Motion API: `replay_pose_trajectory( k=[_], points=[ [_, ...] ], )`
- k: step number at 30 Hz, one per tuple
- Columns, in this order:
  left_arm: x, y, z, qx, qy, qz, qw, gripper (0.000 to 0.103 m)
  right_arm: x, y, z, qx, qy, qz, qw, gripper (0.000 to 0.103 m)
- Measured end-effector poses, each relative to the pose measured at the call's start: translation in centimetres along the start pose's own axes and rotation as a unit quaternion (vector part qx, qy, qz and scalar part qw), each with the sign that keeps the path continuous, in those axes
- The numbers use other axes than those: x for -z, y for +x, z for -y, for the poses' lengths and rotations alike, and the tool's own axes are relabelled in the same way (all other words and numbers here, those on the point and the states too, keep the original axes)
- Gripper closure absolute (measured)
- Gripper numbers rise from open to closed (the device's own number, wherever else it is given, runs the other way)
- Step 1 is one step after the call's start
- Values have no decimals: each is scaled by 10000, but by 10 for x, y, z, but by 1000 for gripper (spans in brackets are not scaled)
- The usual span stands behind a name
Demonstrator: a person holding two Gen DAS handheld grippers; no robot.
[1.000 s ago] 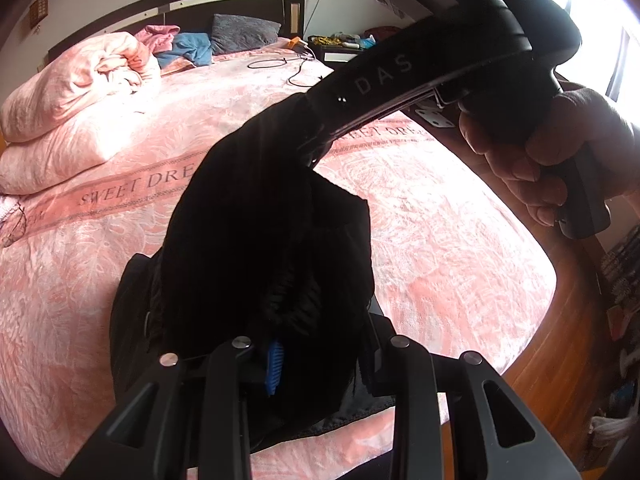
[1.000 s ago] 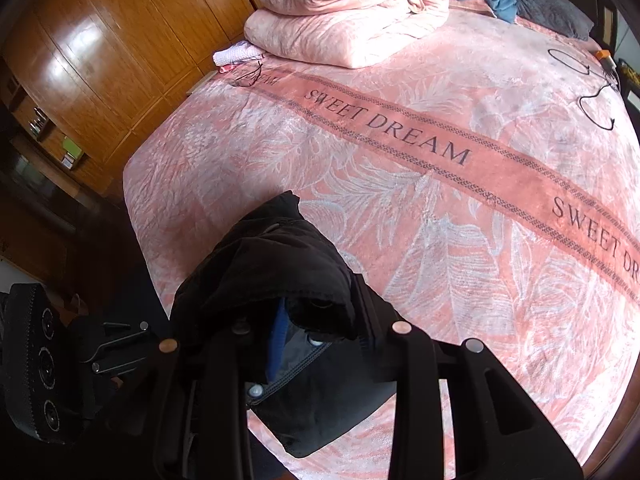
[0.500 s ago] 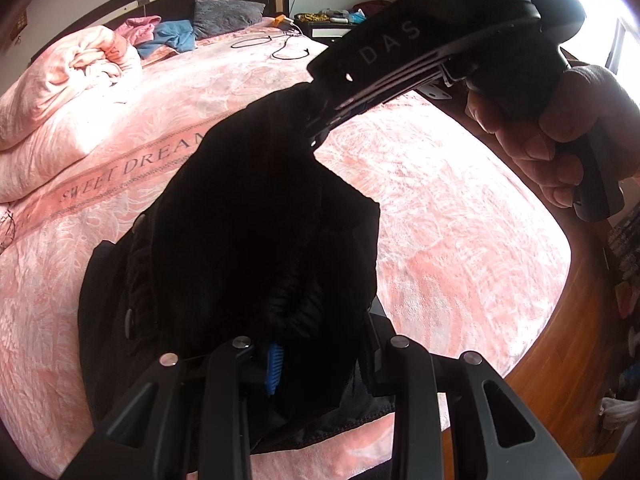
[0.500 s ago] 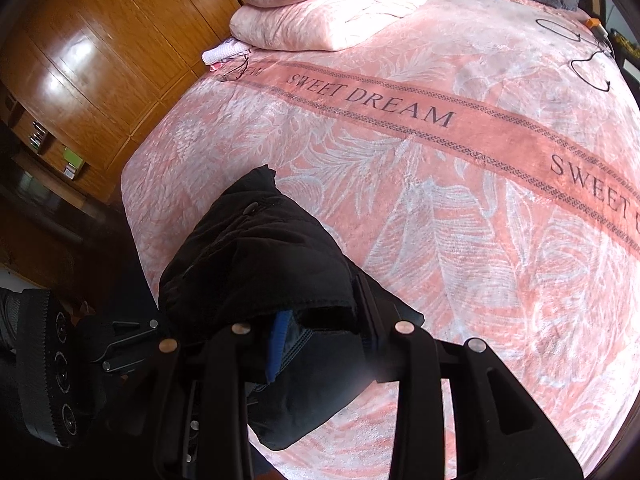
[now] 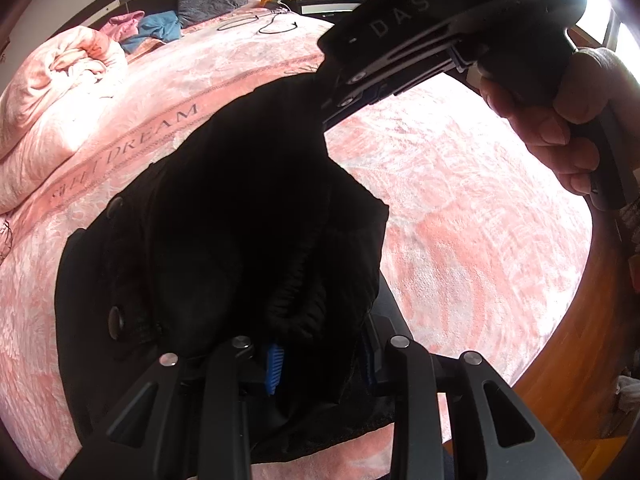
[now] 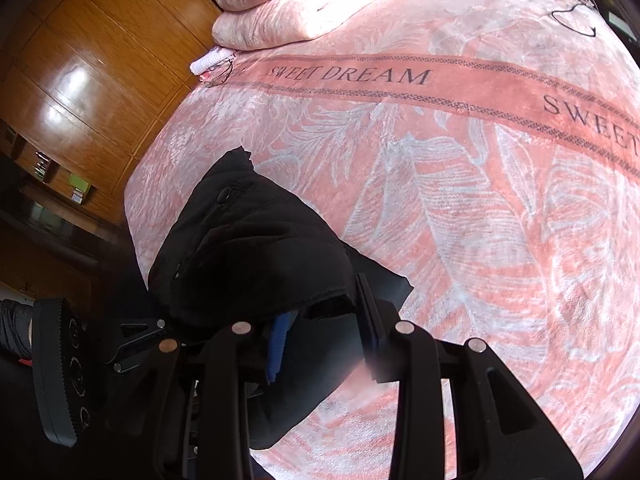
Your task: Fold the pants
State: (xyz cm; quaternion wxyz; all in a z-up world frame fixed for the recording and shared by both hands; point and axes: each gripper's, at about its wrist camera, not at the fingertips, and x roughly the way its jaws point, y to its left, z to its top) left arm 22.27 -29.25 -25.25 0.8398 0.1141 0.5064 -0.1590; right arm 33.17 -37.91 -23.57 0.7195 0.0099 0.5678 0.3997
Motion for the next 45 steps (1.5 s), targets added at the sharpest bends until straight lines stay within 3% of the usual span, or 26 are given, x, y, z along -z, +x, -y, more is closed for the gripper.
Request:
replay_pose_trajectory(
  k=[6, 9, 11, 13, 15, 17, 19, 21, 23, 25, 30, 32, 35, 38, 41, 45],
  points=[
    [-2, 8, -3, 42, 26, -96, 9999, 72, 13, 0, 16, -135, 372, 203, 9990, 67],
    [-3, 7, -7, 156, -34, -104, 9998, 65, 23, -3, 24, -215, 682, 373, 9967, 65],
    [-3, 6, -9, 278, -96, -124, 9995, 55, 28, -6, 25, -190, 864, 490, 9949, 59],
    [-1, -1, -15, 628, -271, -148, 9976, 45, 35, -9, 26, -177, 1081, 593, 9922, 52],
    [3, -14, -29, 1102, -518, -104, 9925, 38, 42, -16, 25, -95, 1265, 729, 9892, 52],
    [10, -31, -49, 1350, -767, -8, 9879, 29, 50, -28, 25, 32, 1453, 895, 9853, 51],
    [20, -50, -78, 1702, -1083, 168, 9793, 28, 59, -43, 24, 76, 1609, 1144, 9803, 51],
    [29, -65, -110, 1780, -1398, 372, 9733, 28, 66, -61, 17, 134, 1700, 1453, 9746, 51],
    [38, -75, -145, 1617, -1671, 657, 9704, 28, 67, -75, 3, 203, 1622, 1783, 9703, 51],
    [45, -73, -176, 1334, -1955, 753, 9687, 28, 61, -76, -15, -15, 1497, 1947, 9694, 51],
    [64, -44, -227, 767, -2445, 390, 9658, 28, 31, -28, -39, -14, 1355, 1594, 9779, 51],
    [72, -37, -232, 619, -2379, 312, 9688, 28, 29, -7, -28, 58, 1562, 1420, 9775, 51],
    [74, -25, -230, 368, -2153, 200, 9757, 27, 44, 16, -4, 238, 1925, 1161, 9741, 66],
    [74, -13, -228, 300, -2127, 27, 9766, 26, 68, 34, 18, 424, 2271, 906, 9687, 72],
    [74, -18, -232, 259, -2095, -17, 9775, 28, 81, 12, 9, 539, 2370, 1164, 9630, 67],
    [84, -49, -241, 168, -2241, 394, 9736, 27, 102, -23, -34, 391, 2199, 1661, 9605, 66]
  ],
)
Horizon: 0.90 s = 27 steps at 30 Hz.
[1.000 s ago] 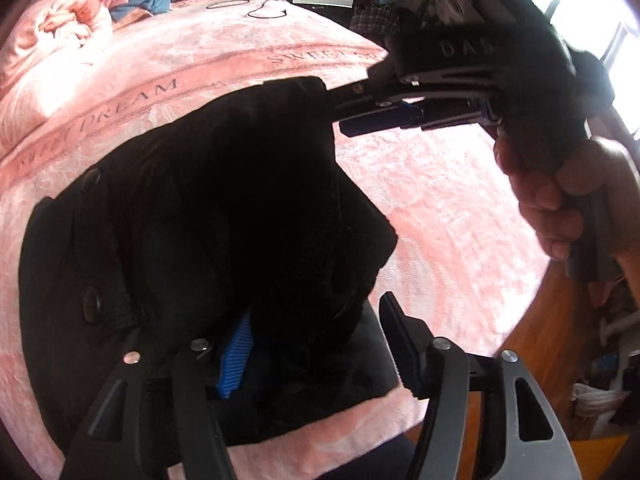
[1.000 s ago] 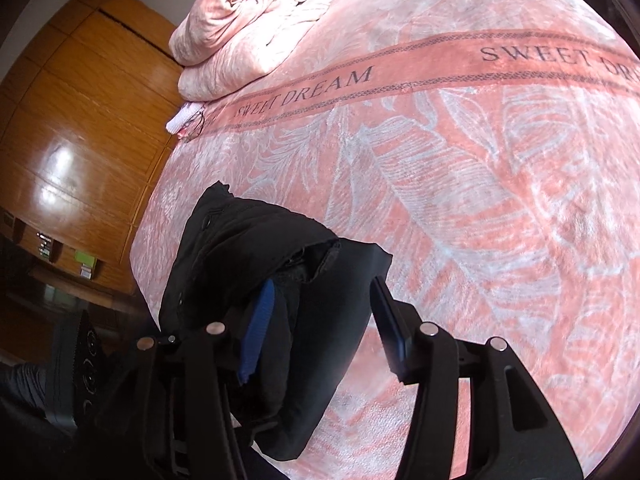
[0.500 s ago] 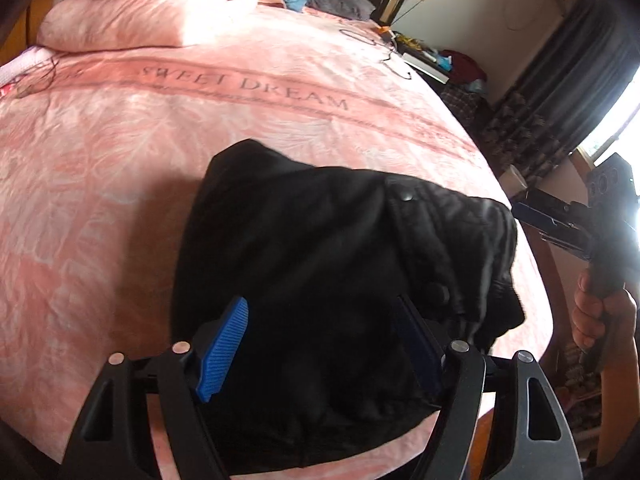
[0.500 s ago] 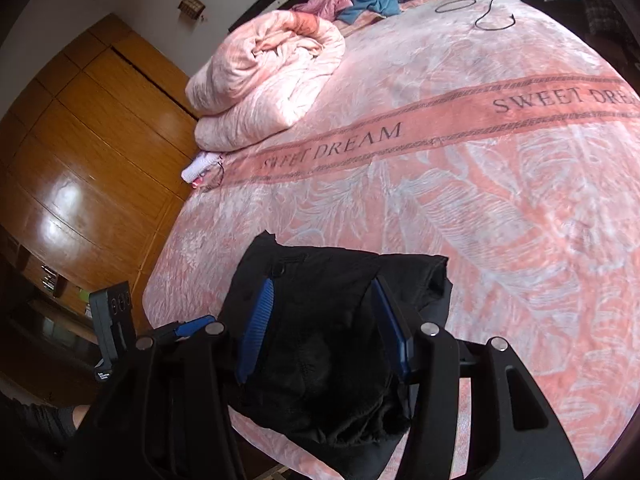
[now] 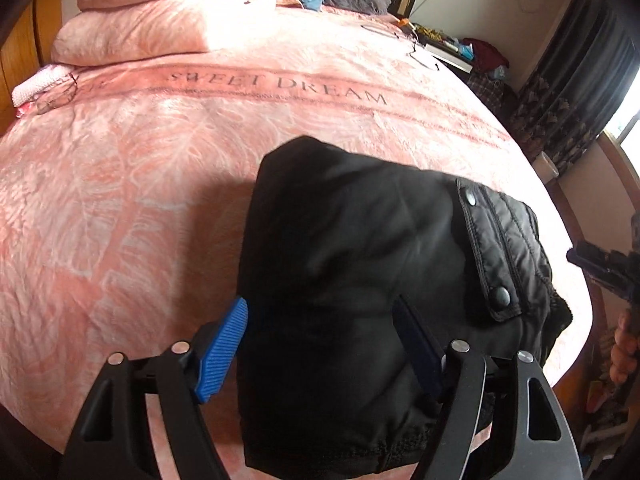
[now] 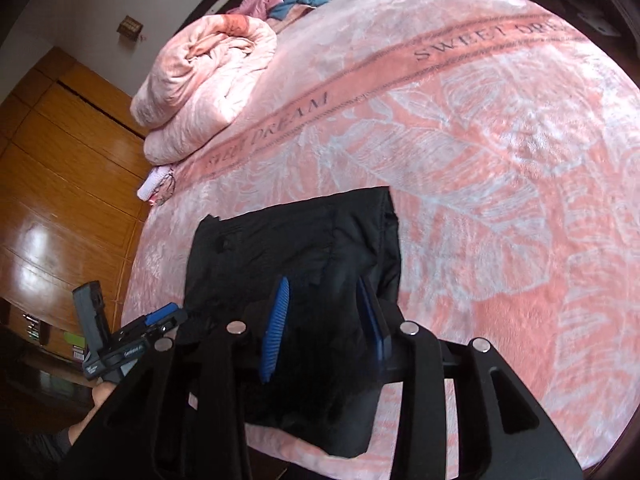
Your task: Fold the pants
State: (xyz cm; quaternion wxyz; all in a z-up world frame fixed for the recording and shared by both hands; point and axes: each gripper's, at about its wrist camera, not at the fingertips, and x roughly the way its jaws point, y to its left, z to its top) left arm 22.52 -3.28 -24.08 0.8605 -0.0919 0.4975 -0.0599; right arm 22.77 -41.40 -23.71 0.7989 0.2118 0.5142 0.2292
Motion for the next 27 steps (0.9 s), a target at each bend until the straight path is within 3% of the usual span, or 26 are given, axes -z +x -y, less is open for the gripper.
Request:
replay_pose_trajectory(
  k=[5, 8, 10, 13, 14, 16, 17, 23, 27],
  points=[
    [15, -4, -5, 139, 2, -53, 9999, 24, 46, 9, -25, -12, -164, -326, 9993, 65],
    [22, 14, -12, 233, -96, -389, 9989, 22, 68, 27, -14, 426, -130, -484, 9978, 71],
    [25, 20, -16, 313, -206, -466, 9982, 20, 77, 33, -1, 538, 103, -513, 9972, 84],
    [25, 18, -17, 326, -171, -461, 9983, 21, 82, 28, 5, 532, 289, -576, 9965, 85],
    [24, 16, -17, 338, -135, -427, 9984, 21, 78, 23, 2, 561, 282, -611, 9962, 84],
    [24, 9, -17, 320, -80, -294, 9990, 21, 66, 8, -8, 563, 196, -406, 9974, 66],
    [24, 6, -16, 315, -58, -227, 9992, 21, 56, 1, -14, 589, 136, -253, 9979, 65],
    [20, 10, -14, 310, -63, -293, 9991, 18, -6, 23, -27, 506, 86, -52, 9987, 65],
    [18, 18, -15, 357, -36, -404, 9985, 18, -30, 61, -17, 528, 174, -233, 9982, 65]
  ],
)
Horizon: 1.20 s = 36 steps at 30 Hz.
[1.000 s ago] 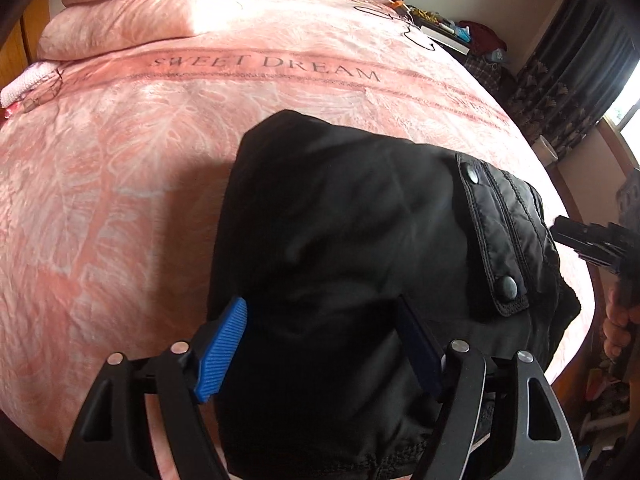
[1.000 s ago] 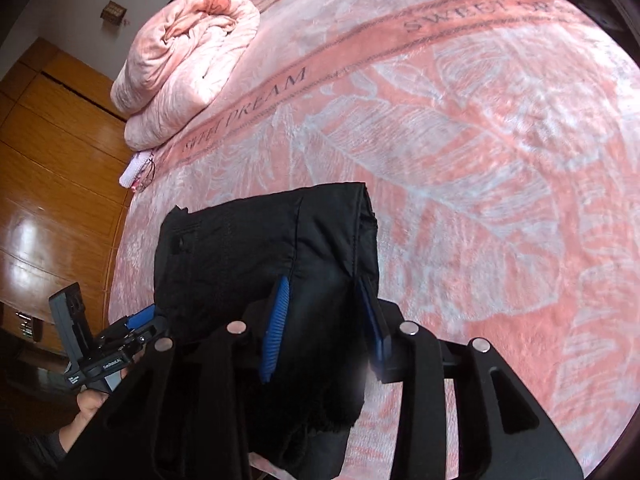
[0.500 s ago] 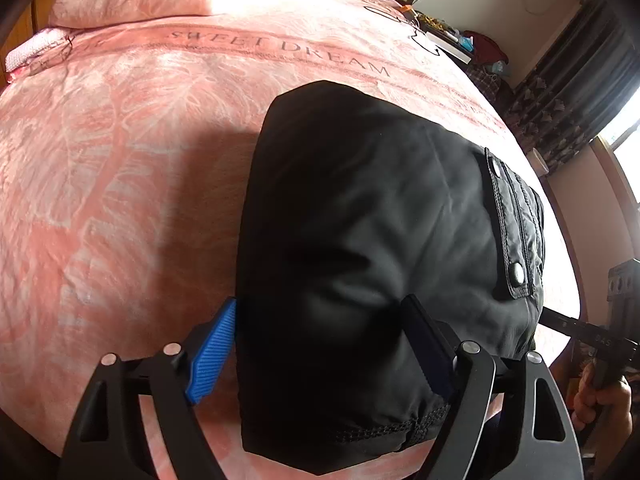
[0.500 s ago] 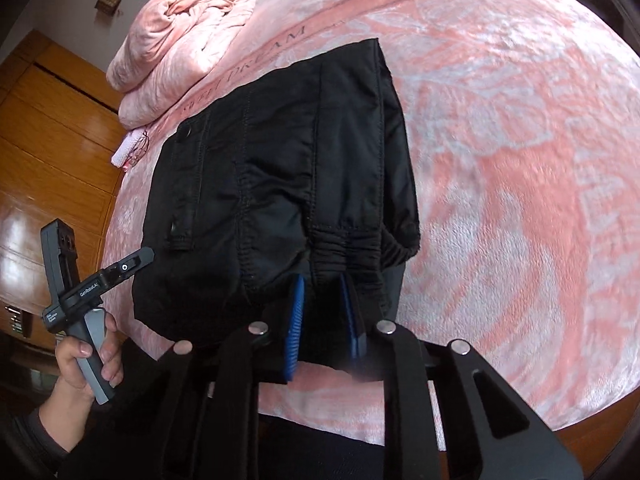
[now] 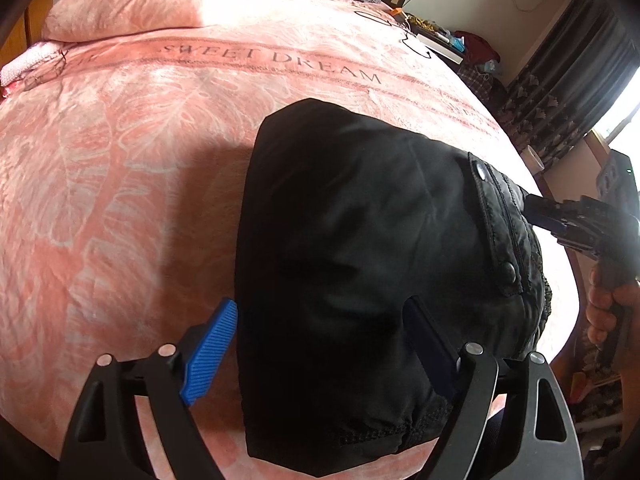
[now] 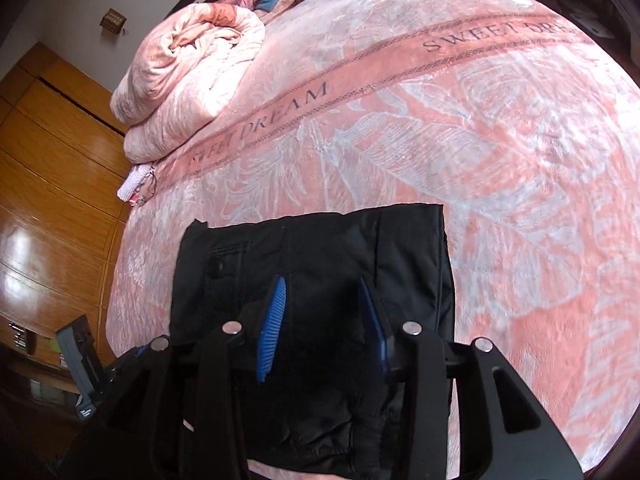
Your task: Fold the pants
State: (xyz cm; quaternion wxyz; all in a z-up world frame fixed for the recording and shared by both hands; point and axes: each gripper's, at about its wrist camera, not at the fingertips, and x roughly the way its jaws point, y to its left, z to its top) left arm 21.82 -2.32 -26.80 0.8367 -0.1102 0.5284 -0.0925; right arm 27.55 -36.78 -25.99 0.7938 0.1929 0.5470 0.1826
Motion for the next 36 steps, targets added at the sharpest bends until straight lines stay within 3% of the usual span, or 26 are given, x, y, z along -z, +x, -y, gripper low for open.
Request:
replay_pose_trajectory(
  k=[3, 6, 8, 10, 11, 13, 16, 18, 20, 21, 22, 25, 28, 32, 36],
  points=[
    [0, 5, -2, 136, -17, -75, 9999, 14, 1, 26, 23, 9, 214, -262, 9994, 77],
    [-3, 3, -7, 271, -58, -141, 9995, 14, 5, 25, 32, -110, 367, -310, 9988, 82],
    [-7, -2, -14, 325, -124, -83, 9994, 14, 1, 11, 27, -172, 355, -204, 9990, 76],
    [-13, -5, -22, 322, -196, -64, 9993, 12, -5, -3, 19, -194, 250, 27, 9995, 54],
    [-17, -5, -25, 296, -210, -77, 9993, 12, -9, -7, 16, -141, 220, 130, 9996, 52],
    [-26, -3, -34, 266, -286, -109, 9992, 12, -17, -4, 19, -101, 291, 130, 9994, 53],
    [-41, 3, -53, 513, -616, -329, 9962, 12, -19, 19, 39, 164, 559, -152, 9982, 63],
    [-51, 6, -66, 735, -755, -482, 9933, 12, -15, 22, 48, 216, 604, -208, 9977, 64],
    [-60, 11, -81, 1088, -963, -679, 9871, 10, -9, 8, 51, 15, 673, -146, 9976, 47],
    [-65, 14, -89, 1337, -1096, -807, 9816, 9, -4, -1, 51, 50, 660, -119, 9977, 20],
    [-69, 19, -96, 1612, -1219, -940, 9749, 7, 2, -10, 52, 128, 615, -91, 9980, 8],
    [-77, 33, -112, 2175, -1386, -1291, 9575, 4, 21, -25, 75, -129, 864, -376, 9955, 7],
    [-78, 48, -118, 2424, -1371, -1530, 9482, 4, 40, -28, 107, -561, 1466, -776, 9846, 7],
    [-71, 60, -116, 2824, -1451, -1656, 9337, 4, 55, -30, 127, -1165, 1816, -835, 9729, 5],
    [-64, 73, -108, 2963, -1479, -1770, 9268, 4, 57, -15, 124, -1534, 1913, -860, 9657, 4]
  ],
)
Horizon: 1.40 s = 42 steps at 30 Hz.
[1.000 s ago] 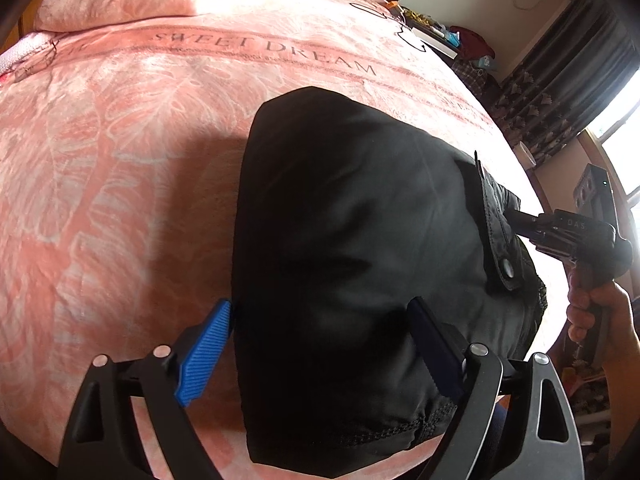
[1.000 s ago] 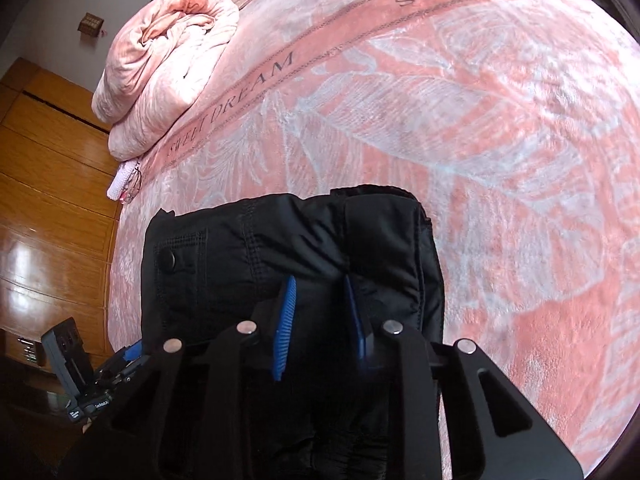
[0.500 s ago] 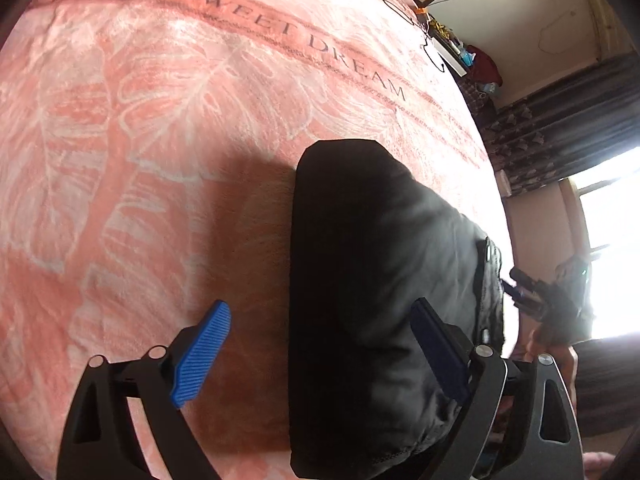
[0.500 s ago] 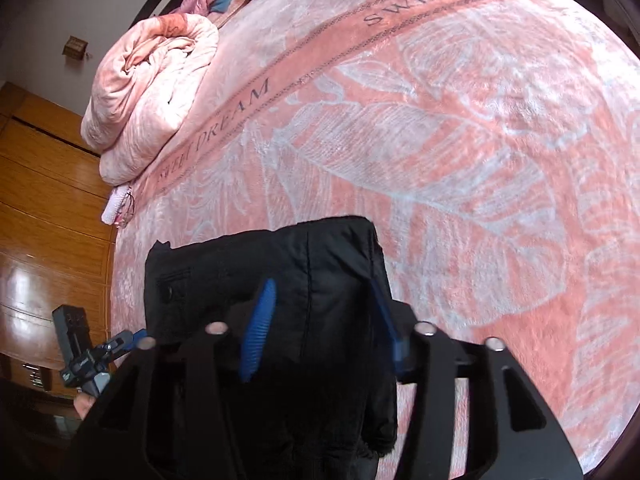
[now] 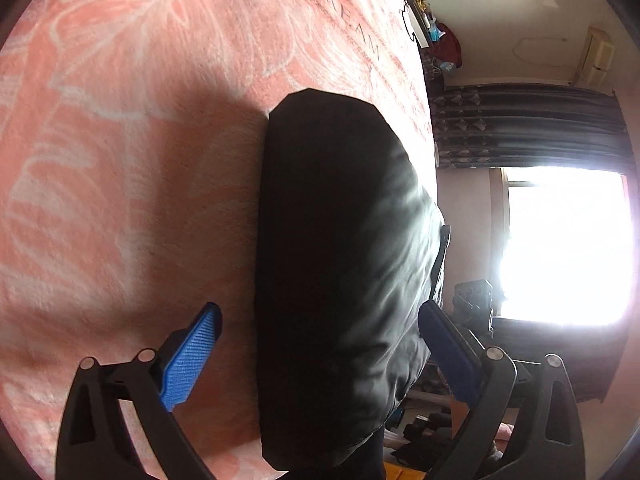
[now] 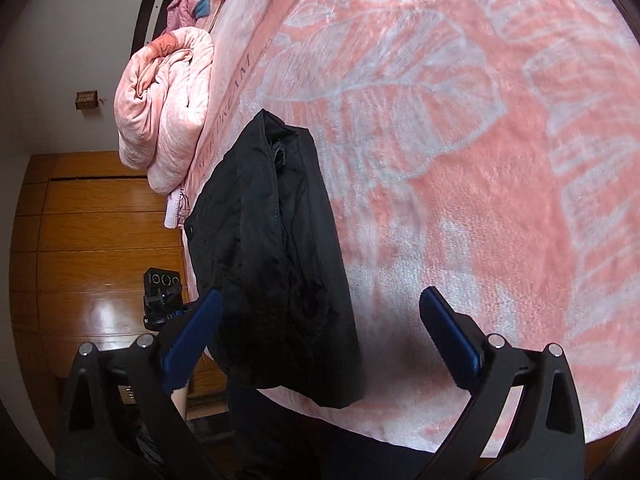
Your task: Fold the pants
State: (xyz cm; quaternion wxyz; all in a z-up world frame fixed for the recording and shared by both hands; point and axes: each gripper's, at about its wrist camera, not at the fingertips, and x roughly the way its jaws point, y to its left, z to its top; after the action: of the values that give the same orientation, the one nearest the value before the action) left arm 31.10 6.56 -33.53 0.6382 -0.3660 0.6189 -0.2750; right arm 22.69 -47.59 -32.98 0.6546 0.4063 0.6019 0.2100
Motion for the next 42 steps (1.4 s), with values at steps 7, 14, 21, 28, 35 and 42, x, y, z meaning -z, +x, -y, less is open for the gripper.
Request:
replay_pose_trajectory(
  k=[7, 14, 21, 28, 35, 42],
  points=[
    [0, 25, 0, 45, 4, -190, 9998, 4, -3, 42, -11, -47, -69, -337, 9994, 2],
    [-1, 52, -4, 146, -83, -358, 9992, 4, -10, 55, -19, -71, -49, -565, 9984, 2],
    [-1, 51, -9, 340, -224, -402, 9984, 4, -12, 67, -25, -158, -176, -712, 9972, 2],
    [0, 61, 0, 228, -132, -378, 9989, 22, -9, 74, -35, -218, -436, -677, 9965, 10],
    [5, 56, 13, 25, -5, -228, 9997, 51, -1, 65, -45, -197, -642, -472, 9966, 47],
    [12, 37, 34, -192, 249, -35, 9995, 58, 5, 52, -70, -150, -820, -341, 9959, 56]
  ],
)
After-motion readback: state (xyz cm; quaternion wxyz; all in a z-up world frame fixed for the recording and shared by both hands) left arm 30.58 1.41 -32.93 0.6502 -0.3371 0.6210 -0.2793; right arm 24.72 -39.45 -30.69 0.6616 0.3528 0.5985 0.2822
